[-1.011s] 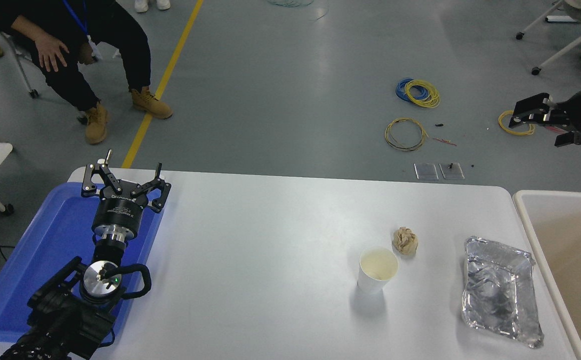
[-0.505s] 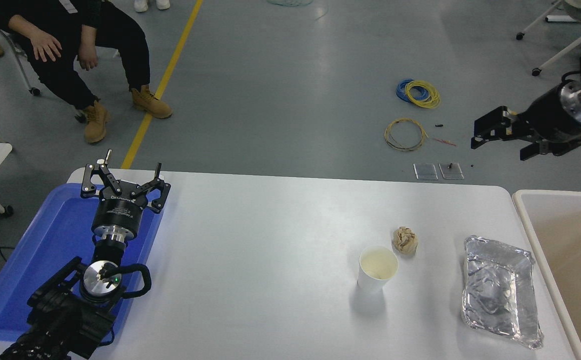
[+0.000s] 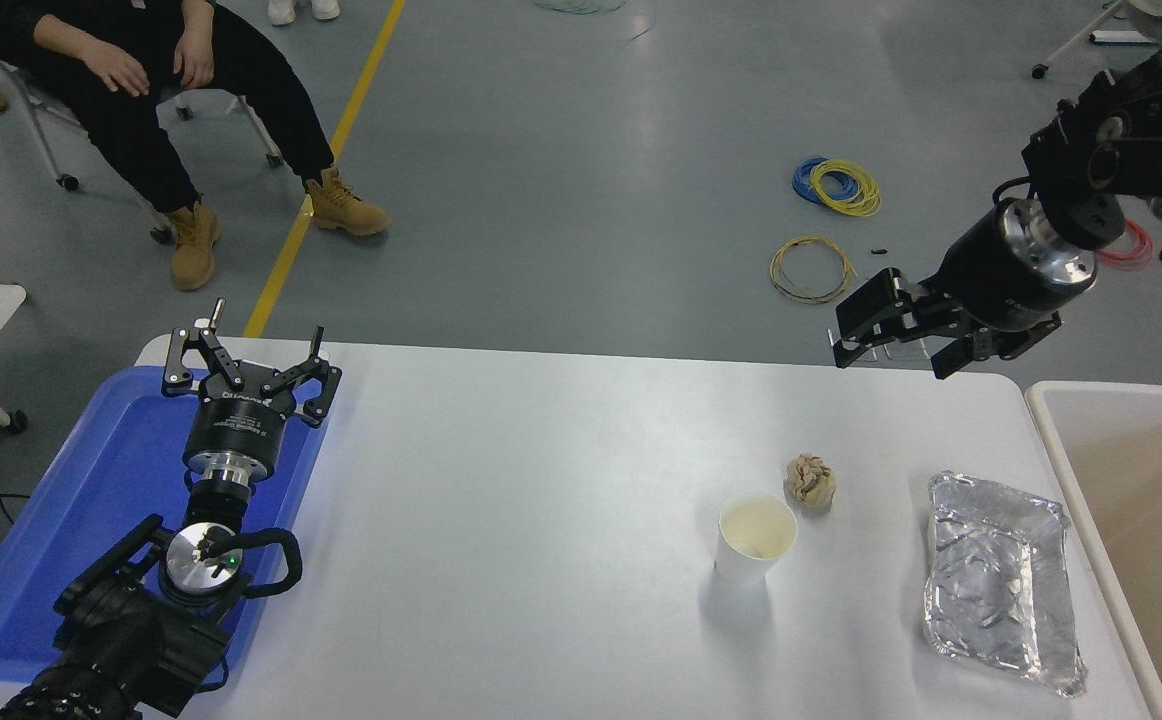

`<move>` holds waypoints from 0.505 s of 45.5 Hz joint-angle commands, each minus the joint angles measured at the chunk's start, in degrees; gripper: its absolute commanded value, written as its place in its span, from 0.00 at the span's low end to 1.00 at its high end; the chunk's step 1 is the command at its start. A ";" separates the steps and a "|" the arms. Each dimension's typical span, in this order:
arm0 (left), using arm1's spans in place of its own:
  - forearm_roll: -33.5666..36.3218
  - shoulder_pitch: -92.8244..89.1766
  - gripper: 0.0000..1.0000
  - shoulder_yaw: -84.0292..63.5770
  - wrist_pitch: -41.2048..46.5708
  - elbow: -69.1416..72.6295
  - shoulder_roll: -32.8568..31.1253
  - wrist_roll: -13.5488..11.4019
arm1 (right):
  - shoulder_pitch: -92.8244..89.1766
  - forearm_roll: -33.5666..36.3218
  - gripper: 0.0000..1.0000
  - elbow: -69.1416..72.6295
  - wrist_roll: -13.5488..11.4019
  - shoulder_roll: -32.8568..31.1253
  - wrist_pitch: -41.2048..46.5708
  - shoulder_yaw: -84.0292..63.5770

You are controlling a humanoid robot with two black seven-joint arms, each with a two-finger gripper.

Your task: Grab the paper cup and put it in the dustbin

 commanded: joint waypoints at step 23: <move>0.00 0.00 1.00 0.00 0.00 0.00 0.04 0.00 | -1.40 -0.35 1.00 0.53 -0.57 3.29 -0.53 0.13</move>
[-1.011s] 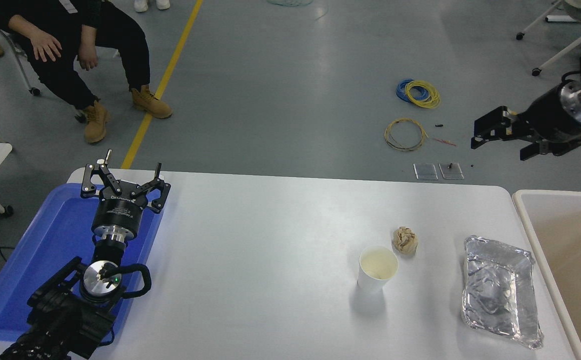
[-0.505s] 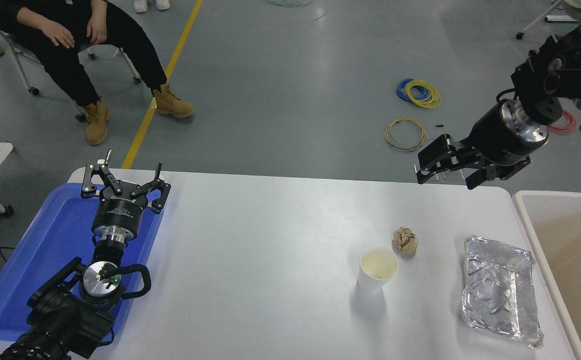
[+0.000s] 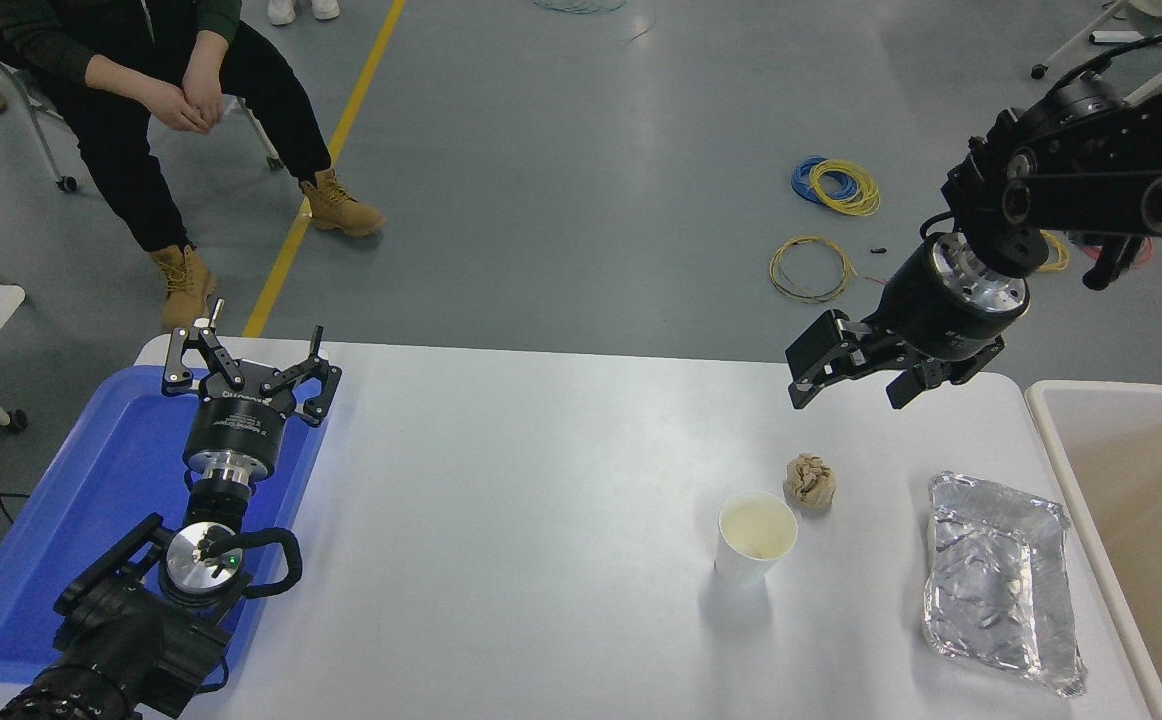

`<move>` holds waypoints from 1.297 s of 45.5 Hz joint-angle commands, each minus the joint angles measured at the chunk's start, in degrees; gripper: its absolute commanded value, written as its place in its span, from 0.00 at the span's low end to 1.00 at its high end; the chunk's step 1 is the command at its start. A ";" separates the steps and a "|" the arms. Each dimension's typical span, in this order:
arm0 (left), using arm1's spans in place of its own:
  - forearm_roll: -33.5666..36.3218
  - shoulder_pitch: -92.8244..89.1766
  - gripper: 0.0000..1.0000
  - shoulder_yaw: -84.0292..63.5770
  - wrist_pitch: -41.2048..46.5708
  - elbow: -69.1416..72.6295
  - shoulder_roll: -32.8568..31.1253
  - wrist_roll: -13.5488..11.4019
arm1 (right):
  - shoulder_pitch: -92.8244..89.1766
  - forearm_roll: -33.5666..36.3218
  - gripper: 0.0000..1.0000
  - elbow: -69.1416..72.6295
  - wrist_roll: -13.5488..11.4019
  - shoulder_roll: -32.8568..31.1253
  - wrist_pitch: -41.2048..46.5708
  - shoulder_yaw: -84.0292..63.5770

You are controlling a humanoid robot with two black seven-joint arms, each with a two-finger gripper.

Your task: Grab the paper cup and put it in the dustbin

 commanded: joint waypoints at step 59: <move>0.00 0.00 1.00 0.00 0.00 0.00 -0.04 0.00 | -26.46 -0.10 1.00 -7.84 -0.24 7.11 -20.85 1.61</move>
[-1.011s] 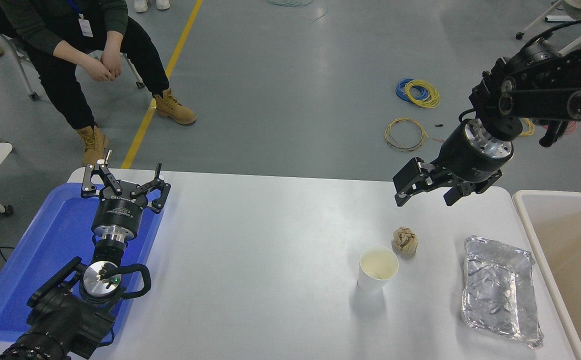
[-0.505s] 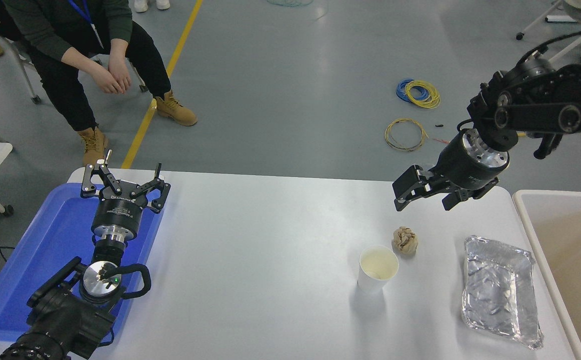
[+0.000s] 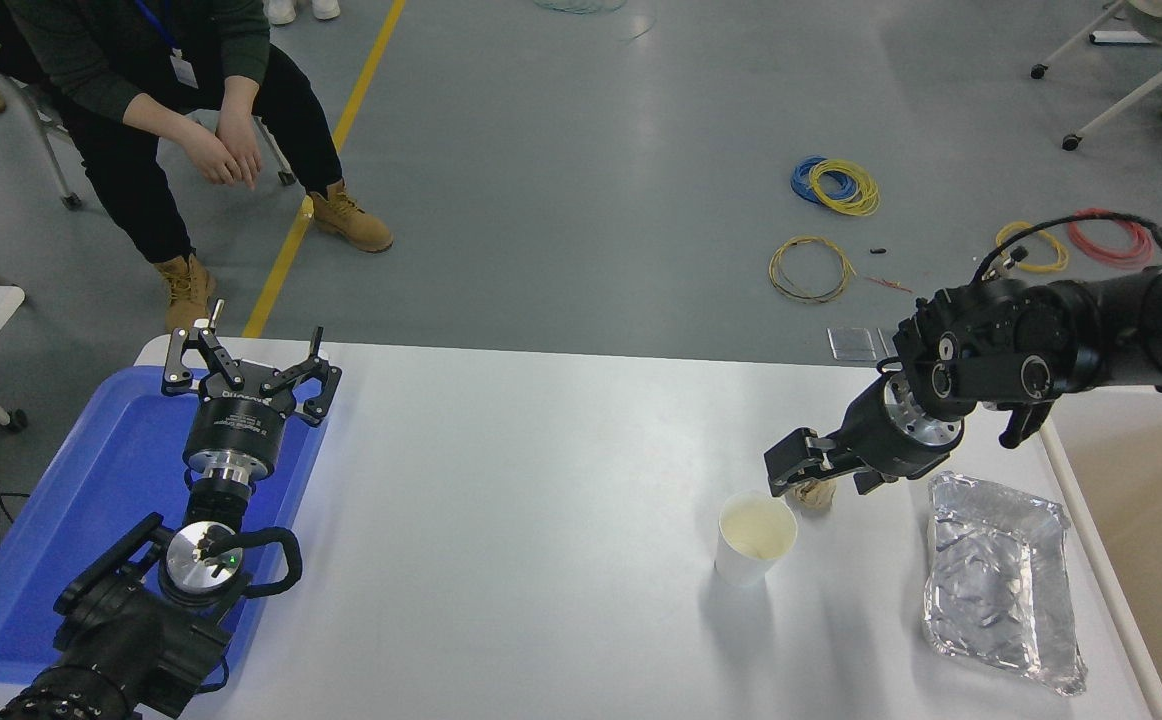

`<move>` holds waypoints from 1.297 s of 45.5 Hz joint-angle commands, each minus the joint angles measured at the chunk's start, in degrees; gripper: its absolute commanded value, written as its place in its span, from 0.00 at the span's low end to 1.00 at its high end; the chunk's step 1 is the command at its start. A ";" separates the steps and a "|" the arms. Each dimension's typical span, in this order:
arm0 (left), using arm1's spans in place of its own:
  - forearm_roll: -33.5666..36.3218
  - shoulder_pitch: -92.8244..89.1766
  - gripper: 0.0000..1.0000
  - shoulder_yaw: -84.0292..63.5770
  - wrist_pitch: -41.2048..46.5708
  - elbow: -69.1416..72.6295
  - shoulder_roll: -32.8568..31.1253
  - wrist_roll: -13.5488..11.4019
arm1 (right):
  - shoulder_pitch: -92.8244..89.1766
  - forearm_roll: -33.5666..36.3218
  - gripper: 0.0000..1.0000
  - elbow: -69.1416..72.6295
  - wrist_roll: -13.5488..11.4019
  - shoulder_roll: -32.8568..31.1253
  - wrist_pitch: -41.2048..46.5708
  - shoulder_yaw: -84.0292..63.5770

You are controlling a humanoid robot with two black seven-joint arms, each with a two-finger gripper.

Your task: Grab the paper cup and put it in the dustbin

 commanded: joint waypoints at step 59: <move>-0.01 0.00 1.00 0.00 -0.02 0.00 0.02 0.00 | -10.28 -3.17 0.40 -6.07 1.14 4.59 -8.56 0.43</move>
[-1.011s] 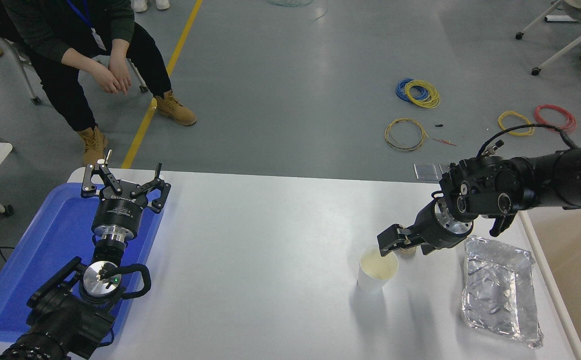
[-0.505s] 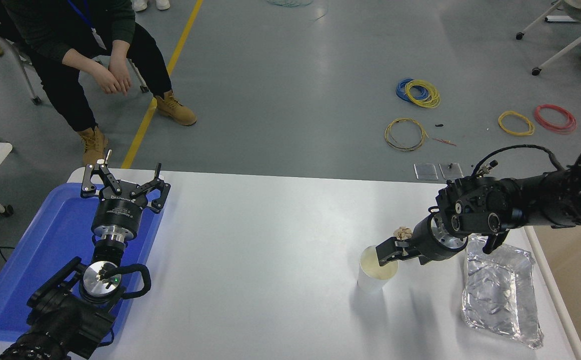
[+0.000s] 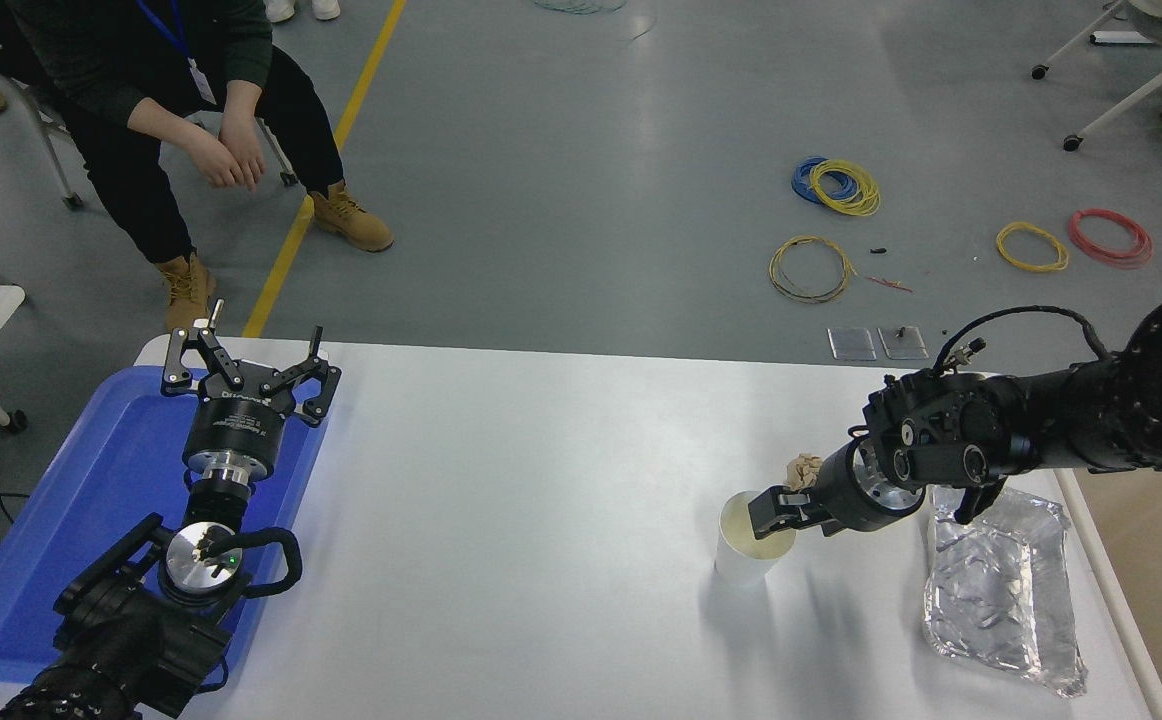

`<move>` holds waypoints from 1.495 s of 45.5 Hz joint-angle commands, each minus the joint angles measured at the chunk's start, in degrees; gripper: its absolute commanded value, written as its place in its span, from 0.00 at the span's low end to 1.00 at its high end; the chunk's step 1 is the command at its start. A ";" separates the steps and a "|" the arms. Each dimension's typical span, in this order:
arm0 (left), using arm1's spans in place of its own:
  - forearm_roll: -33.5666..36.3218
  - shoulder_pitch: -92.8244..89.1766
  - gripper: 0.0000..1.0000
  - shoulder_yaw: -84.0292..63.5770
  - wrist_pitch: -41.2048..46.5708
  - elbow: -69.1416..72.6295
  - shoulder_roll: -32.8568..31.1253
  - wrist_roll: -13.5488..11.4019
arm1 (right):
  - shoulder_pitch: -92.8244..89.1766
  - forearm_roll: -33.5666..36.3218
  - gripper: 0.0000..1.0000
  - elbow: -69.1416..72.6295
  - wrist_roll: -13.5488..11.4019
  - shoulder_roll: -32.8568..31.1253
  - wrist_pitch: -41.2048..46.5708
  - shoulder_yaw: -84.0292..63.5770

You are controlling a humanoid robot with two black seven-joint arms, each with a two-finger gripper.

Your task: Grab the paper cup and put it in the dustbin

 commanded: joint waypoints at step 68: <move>0.00 0.00 1.00 0.00 -0.01 0.00 -0.06 0.00 | 23.31 -6.03 0.00 1.98 3.93 -11.01 9.58 -0.79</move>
